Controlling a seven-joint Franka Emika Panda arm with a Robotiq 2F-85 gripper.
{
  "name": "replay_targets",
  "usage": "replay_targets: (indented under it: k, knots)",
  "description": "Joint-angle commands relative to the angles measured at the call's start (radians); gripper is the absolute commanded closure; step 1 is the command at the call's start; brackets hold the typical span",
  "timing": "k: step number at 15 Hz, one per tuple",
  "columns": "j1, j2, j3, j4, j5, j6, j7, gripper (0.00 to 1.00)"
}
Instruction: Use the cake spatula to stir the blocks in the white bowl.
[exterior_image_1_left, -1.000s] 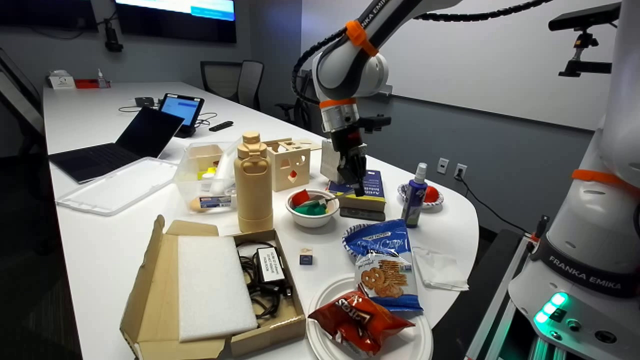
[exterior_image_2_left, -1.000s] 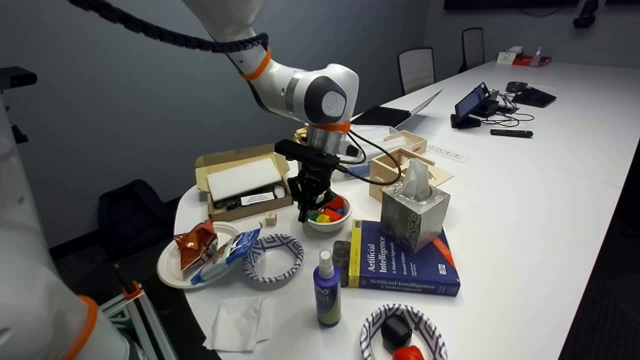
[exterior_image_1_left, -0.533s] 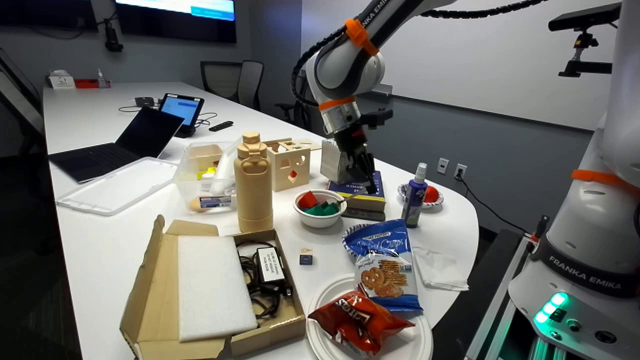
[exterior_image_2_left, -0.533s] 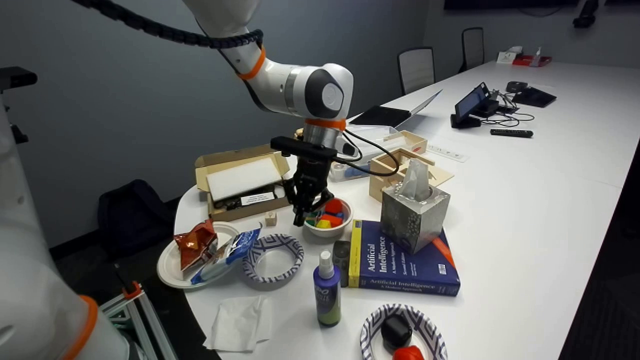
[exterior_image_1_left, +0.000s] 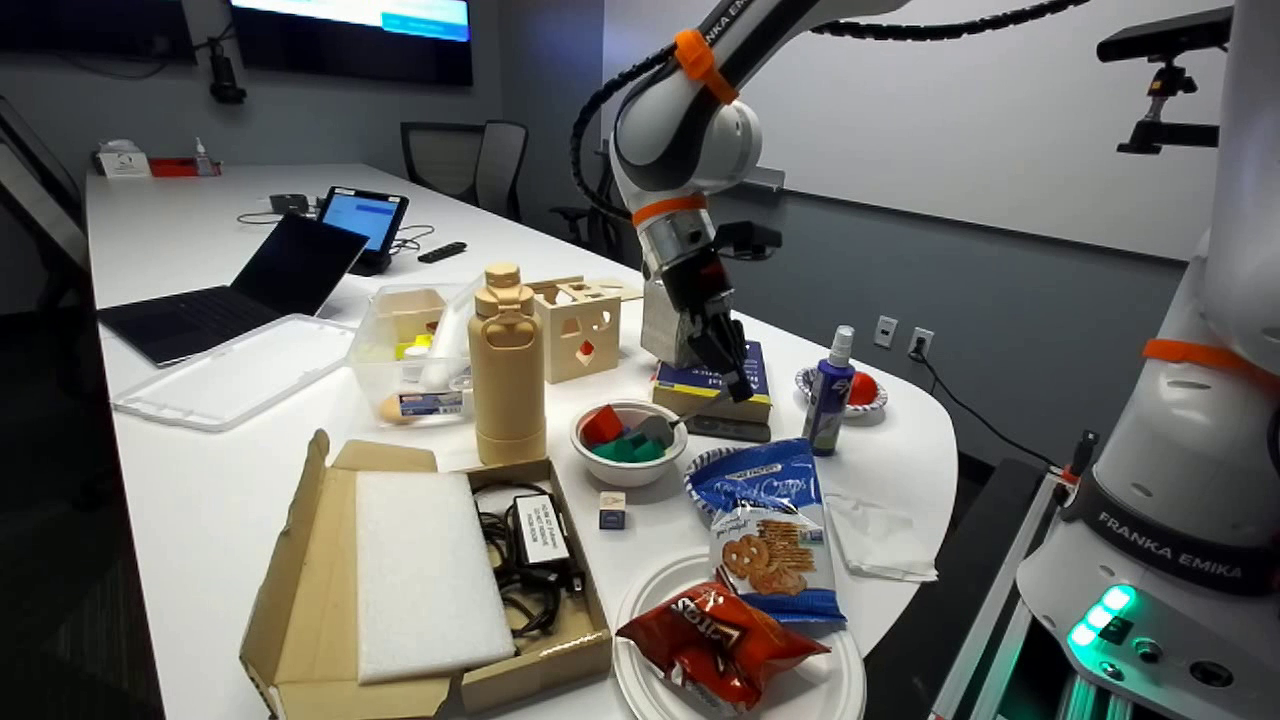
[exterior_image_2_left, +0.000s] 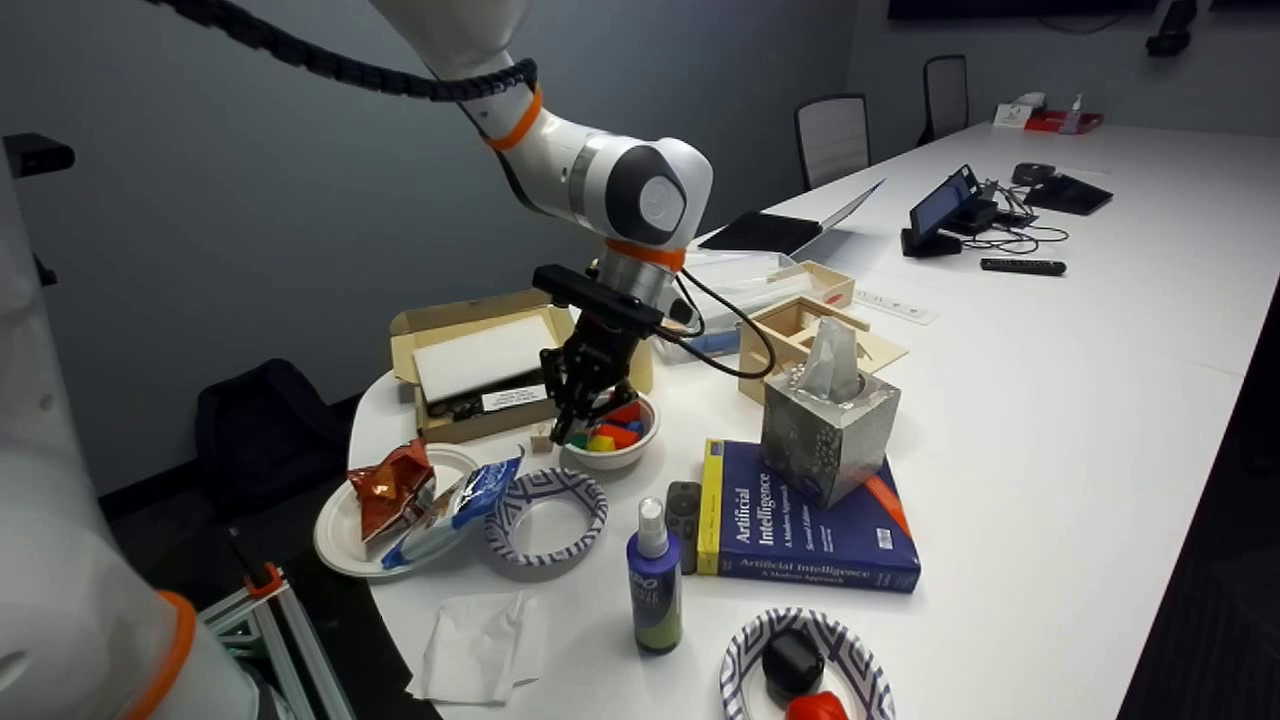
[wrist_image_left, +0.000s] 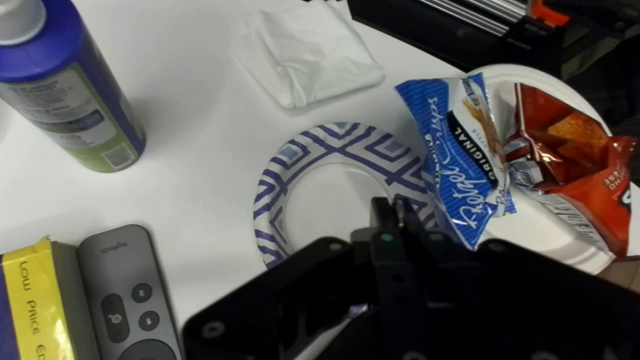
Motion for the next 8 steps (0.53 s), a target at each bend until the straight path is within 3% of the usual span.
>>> replay_targets:
  k: [1, 5, 8]
  knots:
    - [-0.019, 0.009, 0.007, 0.015, 0.087, 0.037, -0.039, 0.99]
    - [-0.011, -0.001, -0.004, 0.004, 0.067, 0.121, 0.003, 0.99]
    - [0.007, -0.01, -0.017, -0.004, -0.034, 0.166, 0.079, 0.99]
